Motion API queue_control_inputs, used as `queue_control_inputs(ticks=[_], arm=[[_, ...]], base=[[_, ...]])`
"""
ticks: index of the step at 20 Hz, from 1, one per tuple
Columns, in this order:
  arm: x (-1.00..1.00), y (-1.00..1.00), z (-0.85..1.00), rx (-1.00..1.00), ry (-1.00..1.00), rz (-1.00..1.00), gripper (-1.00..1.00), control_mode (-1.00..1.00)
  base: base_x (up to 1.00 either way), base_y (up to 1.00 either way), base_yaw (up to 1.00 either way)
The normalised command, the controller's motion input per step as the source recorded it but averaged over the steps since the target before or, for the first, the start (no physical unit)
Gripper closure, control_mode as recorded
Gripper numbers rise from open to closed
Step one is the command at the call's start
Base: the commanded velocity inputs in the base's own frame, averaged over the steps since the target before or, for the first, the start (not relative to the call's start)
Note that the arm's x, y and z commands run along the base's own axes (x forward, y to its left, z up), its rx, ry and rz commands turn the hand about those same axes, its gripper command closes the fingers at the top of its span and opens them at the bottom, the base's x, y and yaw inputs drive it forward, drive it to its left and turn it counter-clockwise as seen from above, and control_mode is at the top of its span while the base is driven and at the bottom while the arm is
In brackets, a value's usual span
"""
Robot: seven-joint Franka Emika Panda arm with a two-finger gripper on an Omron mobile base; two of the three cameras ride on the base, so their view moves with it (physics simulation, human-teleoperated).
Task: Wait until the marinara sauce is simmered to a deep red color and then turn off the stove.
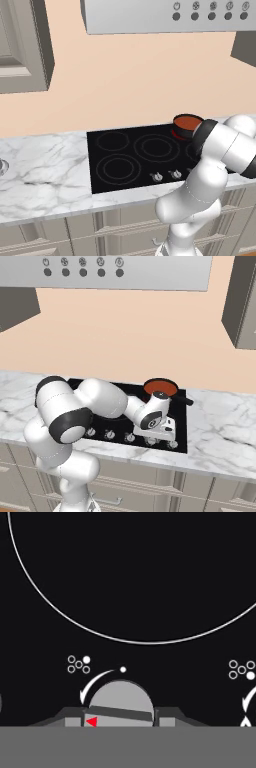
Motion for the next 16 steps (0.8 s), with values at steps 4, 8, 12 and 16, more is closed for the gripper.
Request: queue_control_inputs(ticks=[4, 8, 12, 16], arm=[[0.0, 0.0, 0.0, 0.0, 0.0, 0.0, 1.0, -1.0], [0.0, 0.0, 0.0, 0.0, 0.0, 0.0, 1.0, -1.0], [0.0, 0.0, 0.0, 0.0, 0.0, 0.0, 1.0, -1.0], [0.0, 0.0, 0.0, 0.0, 0.0, 0.0, 1.0, -1.0]], base=[[0.0, 0.0, 0.0], [0.0, 0.0, 0.0], [0.0, 0.0, 0.0], [0.0, 0.0, 0.0]])
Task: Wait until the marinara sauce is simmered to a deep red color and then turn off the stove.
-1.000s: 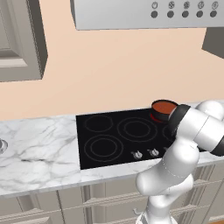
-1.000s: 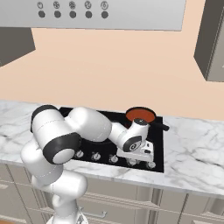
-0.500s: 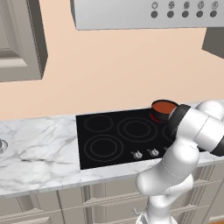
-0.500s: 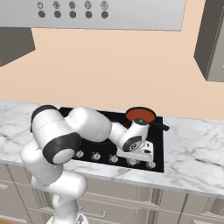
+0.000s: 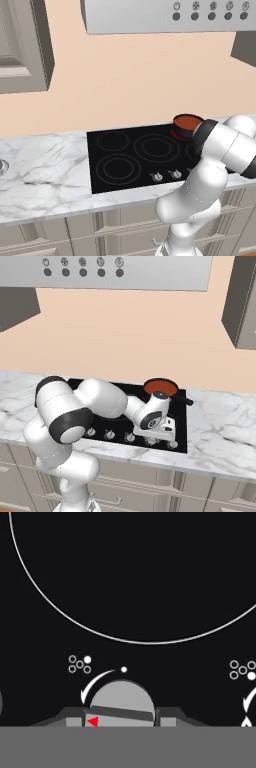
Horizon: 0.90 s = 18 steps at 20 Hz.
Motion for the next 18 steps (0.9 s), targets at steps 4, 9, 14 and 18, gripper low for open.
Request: queue_control_inputs(ticks=[4, 9, 14, 18], arm=[[0.0, 0.0, 0.0, 0.0, 0.0, 0.0, 1.0, -1.0], [0.0, 0.0, 0.0, 0.0, 0.0, 0.0, 1.0, -1.0], [0.0, 0.0, 0.0, 0.0, 0.0, 0.0, 1.0, -1.0], [0.0, 0.0, 0.0, 0.0, 0.0, 0.0, 1.0, -1.0]], base=[[0.0, 0.0, 0.0], [0.0, 0.0, 0.0], [0.0, 0.0, 0.0], [0.0, 0.0, 0.0]])
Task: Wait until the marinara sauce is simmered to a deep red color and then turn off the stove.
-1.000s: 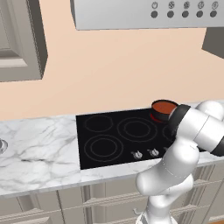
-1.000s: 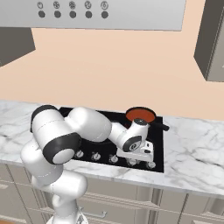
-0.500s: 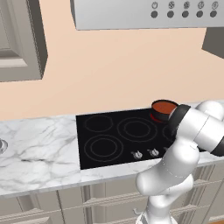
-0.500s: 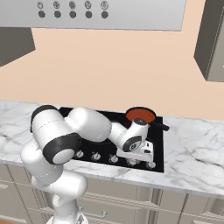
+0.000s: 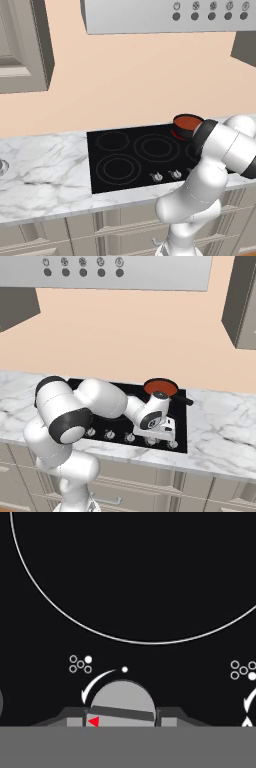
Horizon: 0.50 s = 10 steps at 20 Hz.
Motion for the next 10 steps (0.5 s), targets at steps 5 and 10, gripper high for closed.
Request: queue_control_inputs(ticks=[5, 10], arm=[[0.0, 0.0, 0.0, 0.0, 0.0, 0.0, 1.0, -1.0], [0.0, 0.0, 0.0, 0.0, 0.0, 0.0, 1.0, -1.0]], base=[[0.0, 0.0, 0.0], [0.0, 0.0, 0.0]])
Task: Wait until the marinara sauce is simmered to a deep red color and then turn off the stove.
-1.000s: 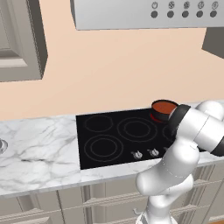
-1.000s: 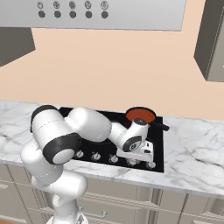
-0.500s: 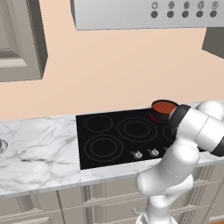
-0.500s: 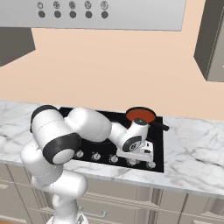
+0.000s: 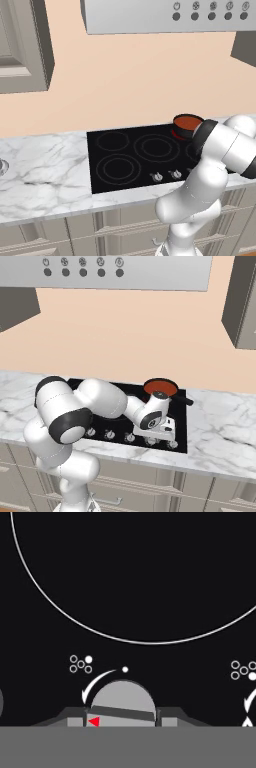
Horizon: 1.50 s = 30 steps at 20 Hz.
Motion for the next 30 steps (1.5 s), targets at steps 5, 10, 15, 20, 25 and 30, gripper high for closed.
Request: queue_control_inputs(ticks=[5, 10, 15, 20, 25, 30], arm=[[0.0, 0.0, 0.0, 0.0, 0.0, 0.0, 1.0, -1.0], [0.0, 0.0, 0.0, 0.0, 0.0, 0.0, 1.0, -1.0], [0.0, 0.0, 0.0, 0.0, 0.0, 0.0, 1.0, -1.0], [0.0, 0.0, 0.0, 0.0, 0.0, 0.0, 1.0, -1.0], [0.0, 0.0, 0.0, 0.0, 0.0, 0.0, 1.0, -1.0], [0.0, 0.0, 0.0, 0.0, 0.0, 0.0, 1.0, -1.0]], base=[[0.0, 0.0, 0.0], [0.0, 0.0, 0.0], [0.0, 0.0, 0.0], [0.0, 0.0, 0.0], [0.0, 0.0, 0.0], [0.0, 0.0, 0.0]])
